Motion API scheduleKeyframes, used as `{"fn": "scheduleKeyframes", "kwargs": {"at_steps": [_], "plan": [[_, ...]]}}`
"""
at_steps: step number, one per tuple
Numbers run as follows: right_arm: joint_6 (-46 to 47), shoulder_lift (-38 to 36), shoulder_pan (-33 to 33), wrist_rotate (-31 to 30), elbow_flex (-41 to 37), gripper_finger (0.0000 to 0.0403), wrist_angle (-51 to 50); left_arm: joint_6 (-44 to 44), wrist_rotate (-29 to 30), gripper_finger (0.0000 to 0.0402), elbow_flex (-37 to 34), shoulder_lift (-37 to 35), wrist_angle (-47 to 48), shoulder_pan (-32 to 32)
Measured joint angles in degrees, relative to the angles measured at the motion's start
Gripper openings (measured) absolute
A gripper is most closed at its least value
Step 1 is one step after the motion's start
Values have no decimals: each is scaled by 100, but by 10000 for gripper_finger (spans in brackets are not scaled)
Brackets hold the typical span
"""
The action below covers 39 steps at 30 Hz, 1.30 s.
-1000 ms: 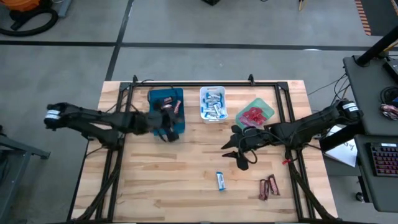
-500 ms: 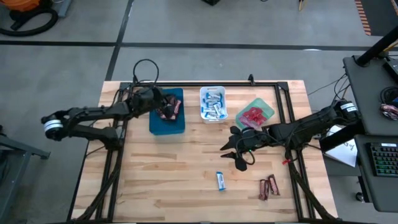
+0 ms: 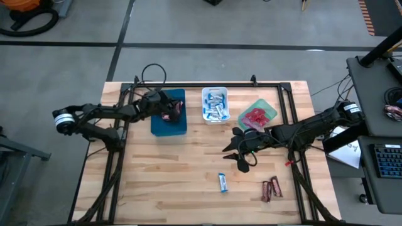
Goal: Sort candy
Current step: Put the brown chocolate into the blue bin
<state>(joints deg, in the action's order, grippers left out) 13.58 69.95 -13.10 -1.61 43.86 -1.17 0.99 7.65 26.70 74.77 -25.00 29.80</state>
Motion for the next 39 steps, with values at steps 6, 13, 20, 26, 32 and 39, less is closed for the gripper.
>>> {"fn": "scheduleKeyframes", "kwargs": {"at_steps": [6,13,20,26,32,39], "plan": [[68,0,-25,0,0,130,-23,64,-247,1,0,153,38,-26],[248,0,-93,11,0,130,-30,106,-487,34,0,110,214,-121],[375,0,-140,13,0,133,-31,382,-541,66,1,22,529,-197],[670,0,-190,24,0,128,-38,427,-540,74,138,-204,948,-239],[1886,0,-315,33,0,127,-224,560,-559,74,267,-754,1212,-830],[2960,182,-619,35,0,114,-260,707,85,74,251,-1165,785,-2391]]}}
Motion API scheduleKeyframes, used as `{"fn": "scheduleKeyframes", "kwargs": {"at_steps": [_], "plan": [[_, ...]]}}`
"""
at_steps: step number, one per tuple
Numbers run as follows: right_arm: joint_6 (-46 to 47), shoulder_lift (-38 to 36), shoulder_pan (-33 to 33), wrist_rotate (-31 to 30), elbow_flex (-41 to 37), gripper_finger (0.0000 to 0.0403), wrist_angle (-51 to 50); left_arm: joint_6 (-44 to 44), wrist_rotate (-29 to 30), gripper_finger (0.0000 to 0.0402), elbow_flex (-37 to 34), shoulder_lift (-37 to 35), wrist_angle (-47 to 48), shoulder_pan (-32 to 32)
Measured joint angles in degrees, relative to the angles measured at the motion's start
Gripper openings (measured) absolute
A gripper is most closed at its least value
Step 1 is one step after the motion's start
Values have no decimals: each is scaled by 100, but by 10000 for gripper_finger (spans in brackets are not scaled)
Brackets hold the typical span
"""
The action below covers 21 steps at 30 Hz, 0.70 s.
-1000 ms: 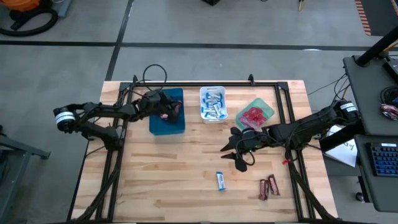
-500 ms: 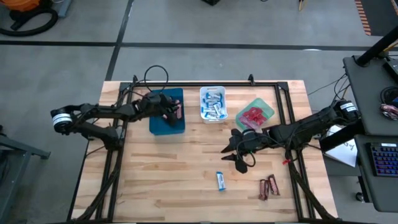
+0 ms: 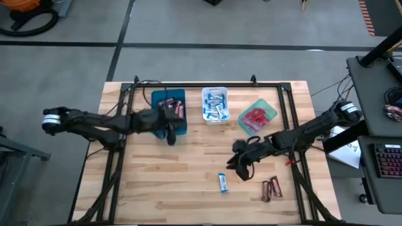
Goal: Sort candy
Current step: Put the brown chocolate into the blue bin
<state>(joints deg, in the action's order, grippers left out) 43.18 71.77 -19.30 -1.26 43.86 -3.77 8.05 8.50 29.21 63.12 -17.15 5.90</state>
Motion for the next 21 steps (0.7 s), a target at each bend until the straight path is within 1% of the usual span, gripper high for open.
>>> {"fn": "scheduleKeyframes", "kwargs": {"at_steps": [3,6,10,13,16,19,21], "plan": [[418,176,-86,24,0,106,-87,0,450,74,-4,16,-185,-684],[782,365,-185,257,0,100,-167,-17,975,74,-9,35,-186,-1316],[1254,543,-346,608,0,95,-387,-240,1044,74,-11,119,-294,-1956],[1646,559,-491,692,24,95,-843,-258,1031,75,-9,269,-566,-2232],[2019,559,-671,734,182,95,-1586,-305,1037,75,-9,591,-1129,-2324],[2427,559,-852,752,422,95,-2490,-360,1015,75,44,1059,-1691,-2337],[2689,557,-974,735,564,95,-3070,-510,1010,75,178,1418,-1874,-2337]]}}
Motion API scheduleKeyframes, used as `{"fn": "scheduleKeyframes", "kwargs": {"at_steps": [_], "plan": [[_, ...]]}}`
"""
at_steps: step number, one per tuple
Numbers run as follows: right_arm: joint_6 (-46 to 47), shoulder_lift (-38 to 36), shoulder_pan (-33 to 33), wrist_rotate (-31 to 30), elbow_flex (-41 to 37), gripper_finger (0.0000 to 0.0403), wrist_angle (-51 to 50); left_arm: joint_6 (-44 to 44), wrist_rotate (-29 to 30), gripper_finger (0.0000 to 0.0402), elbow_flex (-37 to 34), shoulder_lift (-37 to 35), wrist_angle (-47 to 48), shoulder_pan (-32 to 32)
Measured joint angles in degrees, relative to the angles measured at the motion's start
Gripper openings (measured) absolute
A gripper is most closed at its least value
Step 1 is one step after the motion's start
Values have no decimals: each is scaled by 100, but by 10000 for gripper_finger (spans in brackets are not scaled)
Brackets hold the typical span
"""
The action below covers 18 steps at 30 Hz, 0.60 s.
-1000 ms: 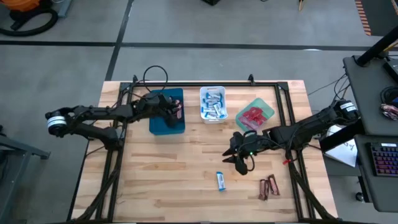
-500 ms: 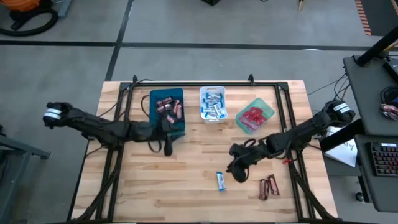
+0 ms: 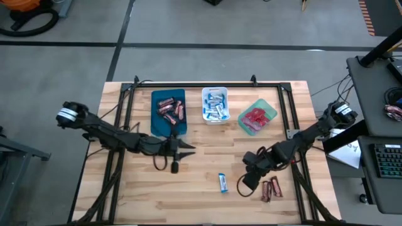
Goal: Sort candy
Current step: Put the brown chocolate into the blue bin
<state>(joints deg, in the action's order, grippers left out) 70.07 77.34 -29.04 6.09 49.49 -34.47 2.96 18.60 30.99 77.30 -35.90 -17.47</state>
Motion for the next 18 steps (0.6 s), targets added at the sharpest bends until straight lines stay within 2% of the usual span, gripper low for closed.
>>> {"fn": "scheduleKeyframes", "kwargs": {"at_steps": [3,9,13,18], "plan": [[314,0,-143,-130,171,95,-429,-251,-3,75,358,536,-34,-11],[839,194,-338,-487,533,94,-592,-785,32,75,1226,1319,337,-13],[858,634,-413,-602,1018,87,-900,-913,34,75,1656,1499,1060,-17],[420,1405,-408,-625,1809,82,-1417,-860,38,75,1920,1340,1882,-63]]}}
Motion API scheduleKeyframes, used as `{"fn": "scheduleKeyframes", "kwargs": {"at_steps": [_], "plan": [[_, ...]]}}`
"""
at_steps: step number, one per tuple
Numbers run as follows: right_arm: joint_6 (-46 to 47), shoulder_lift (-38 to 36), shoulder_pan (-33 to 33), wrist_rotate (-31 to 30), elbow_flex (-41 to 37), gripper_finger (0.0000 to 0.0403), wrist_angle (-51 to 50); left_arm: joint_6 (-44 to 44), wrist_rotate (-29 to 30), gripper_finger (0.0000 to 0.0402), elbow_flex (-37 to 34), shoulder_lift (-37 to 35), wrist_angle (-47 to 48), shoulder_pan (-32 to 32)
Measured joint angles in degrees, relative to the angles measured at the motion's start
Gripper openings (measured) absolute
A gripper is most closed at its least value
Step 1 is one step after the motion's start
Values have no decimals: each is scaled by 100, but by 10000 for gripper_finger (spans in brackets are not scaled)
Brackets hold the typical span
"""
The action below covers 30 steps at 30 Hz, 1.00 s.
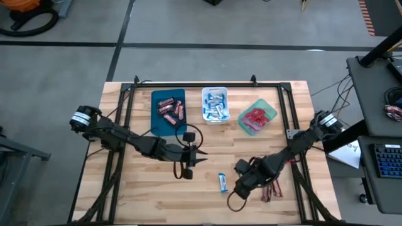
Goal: Sort candy
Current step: Put the brown chocolate into the blue bin
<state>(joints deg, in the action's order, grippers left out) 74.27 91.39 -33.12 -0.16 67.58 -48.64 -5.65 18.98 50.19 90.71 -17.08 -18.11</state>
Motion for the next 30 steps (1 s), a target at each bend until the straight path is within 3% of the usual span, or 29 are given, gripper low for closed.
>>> {"fn": "scheduleKeyframes", "kwargs": {"at_steps": [6,13,17,23,30], "plan": [[-534,800,15,-7,840,103,-122,208,181,75,-122,-588,415,-265],[-674,1475,119,-523,1535,184,-138,400,2095,75,-208,-1287,1131,-1069],[-441,1742,276,-985,1814,230,-133,382,2873,75,-210,-1538,1374,-1463],[34,2110,481,-1204,1879,262,-142,383,3010,75,-210,-1715,1764,-1589],[567,2507,499,-899,1914,245,101,317,3018,75,-212,-1616,1901,-1587]]}}
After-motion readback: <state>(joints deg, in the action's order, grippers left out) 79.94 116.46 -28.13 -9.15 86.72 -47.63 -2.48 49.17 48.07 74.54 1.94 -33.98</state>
